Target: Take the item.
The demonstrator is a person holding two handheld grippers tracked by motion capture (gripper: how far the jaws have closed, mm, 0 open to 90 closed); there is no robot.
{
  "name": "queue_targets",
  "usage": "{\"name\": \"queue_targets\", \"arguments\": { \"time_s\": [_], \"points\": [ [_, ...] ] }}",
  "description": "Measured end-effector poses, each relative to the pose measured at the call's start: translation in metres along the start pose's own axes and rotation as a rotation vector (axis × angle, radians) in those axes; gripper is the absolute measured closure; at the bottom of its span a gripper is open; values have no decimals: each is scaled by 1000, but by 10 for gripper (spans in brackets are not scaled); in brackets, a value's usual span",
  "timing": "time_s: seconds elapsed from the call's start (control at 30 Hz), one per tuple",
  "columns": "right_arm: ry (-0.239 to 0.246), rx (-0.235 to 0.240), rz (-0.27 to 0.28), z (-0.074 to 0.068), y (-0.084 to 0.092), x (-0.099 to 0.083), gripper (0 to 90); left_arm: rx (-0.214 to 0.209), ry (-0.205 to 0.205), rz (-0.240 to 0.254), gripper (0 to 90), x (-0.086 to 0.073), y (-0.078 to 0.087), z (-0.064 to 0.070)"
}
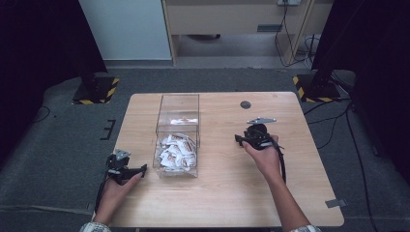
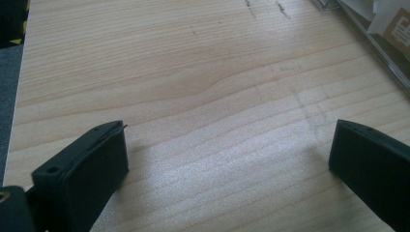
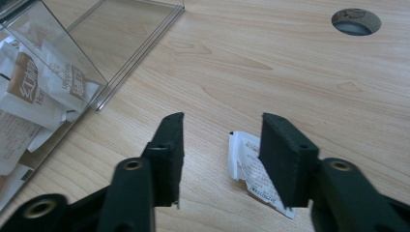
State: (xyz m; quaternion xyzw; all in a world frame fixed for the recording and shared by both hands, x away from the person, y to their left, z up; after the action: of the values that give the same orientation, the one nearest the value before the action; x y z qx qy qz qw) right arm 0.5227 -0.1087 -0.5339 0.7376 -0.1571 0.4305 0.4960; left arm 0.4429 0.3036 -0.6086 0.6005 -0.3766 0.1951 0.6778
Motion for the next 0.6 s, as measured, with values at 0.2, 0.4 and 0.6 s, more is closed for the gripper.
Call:
{"name": "queue_targets", "arguments": {
  "time_s": [0.2,0.4,0.6],
  "points": [
    [0,-38,16,1,3,1,192,0,0,0,0,0,0,0],
    [4,-58,47,3,13,-2,86,0,-1,0,0,0,0,0],
    [6,-47,47,3,22,-16,65,1,0,0,0,0,0,0]
  ]
}}
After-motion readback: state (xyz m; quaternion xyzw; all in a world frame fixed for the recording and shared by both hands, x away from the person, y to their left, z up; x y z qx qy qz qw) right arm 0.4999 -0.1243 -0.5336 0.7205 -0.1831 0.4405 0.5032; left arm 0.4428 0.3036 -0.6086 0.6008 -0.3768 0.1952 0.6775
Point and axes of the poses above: each handheld gripper's, and its own axes: y roughly backward along the jaws, x roughly out of its top, z roughly to its right, the point moved 10 cm from there along -y, roughly forward along the jaws, and after that the axes turned 4 degrees about z, right-handed, at the moved point
